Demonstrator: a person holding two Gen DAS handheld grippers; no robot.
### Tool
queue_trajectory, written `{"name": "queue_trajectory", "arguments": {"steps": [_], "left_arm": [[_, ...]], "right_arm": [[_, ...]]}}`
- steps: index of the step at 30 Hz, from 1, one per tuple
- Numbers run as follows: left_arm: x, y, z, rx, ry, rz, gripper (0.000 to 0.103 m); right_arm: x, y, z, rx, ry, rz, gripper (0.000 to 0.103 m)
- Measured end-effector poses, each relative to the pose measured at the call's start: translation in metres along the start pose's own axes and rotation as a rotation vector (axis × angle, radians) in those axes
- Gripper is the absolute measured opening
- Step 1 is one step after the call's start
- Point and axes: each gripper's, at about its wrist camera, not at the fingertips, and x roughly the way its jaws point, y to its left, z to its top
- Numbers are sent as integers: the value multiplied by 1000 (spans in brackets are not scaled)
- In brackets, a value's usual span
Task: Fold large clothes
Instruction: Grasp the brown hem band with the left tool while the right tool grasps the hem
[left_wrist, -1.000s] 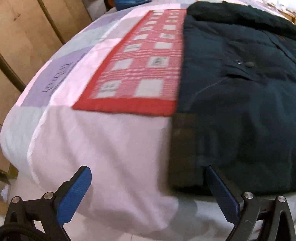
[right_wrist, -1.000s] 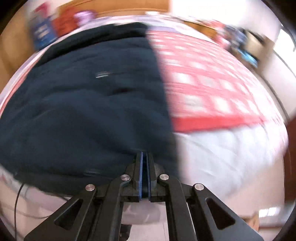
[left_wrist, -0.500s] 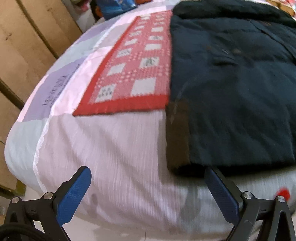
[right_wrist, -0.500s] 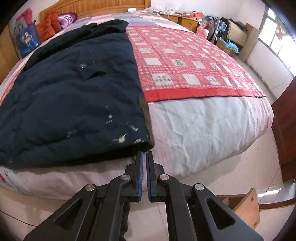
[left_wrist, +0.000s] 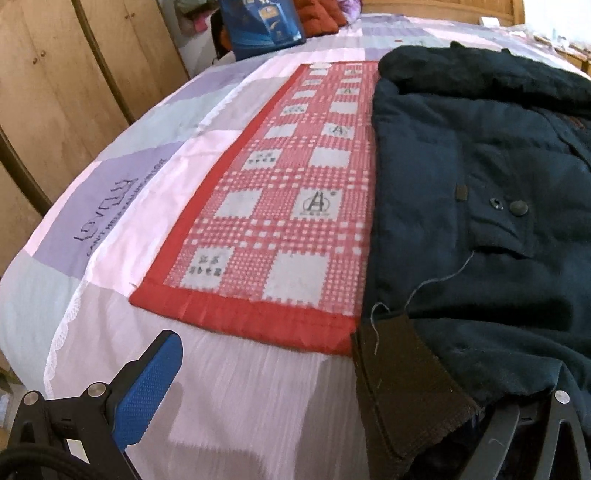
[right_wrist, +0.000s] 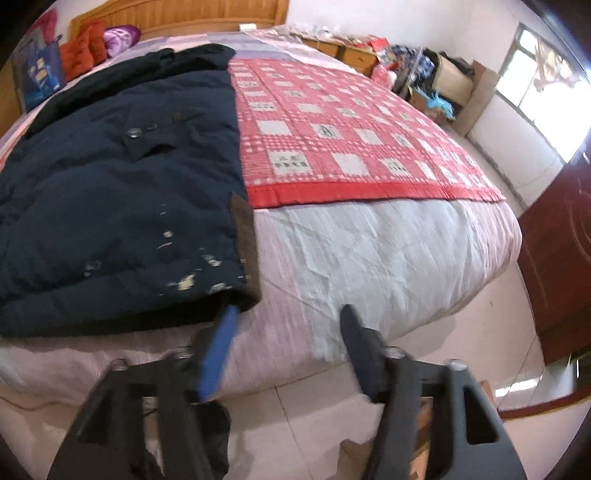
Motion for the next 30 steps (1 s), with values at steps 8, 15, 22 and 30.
{"name": "queue_trajectory", "arguments": {"steps": [8,15,22,30], "left_arm": [[5,-3,-6,24,14,3,102],[16,4,-7,-24,32,-22,101],[28,-23,-15,86,40,-142,87],[47,-7,-17,83,51,-272,88]], "right_arm": [[-1,19,5,-50,-70,17,65],[26,-16,20,117,-55,-50,73],[34,18,38,29,-92,6,63],[46,6,43,117,-35,50,37]]}}
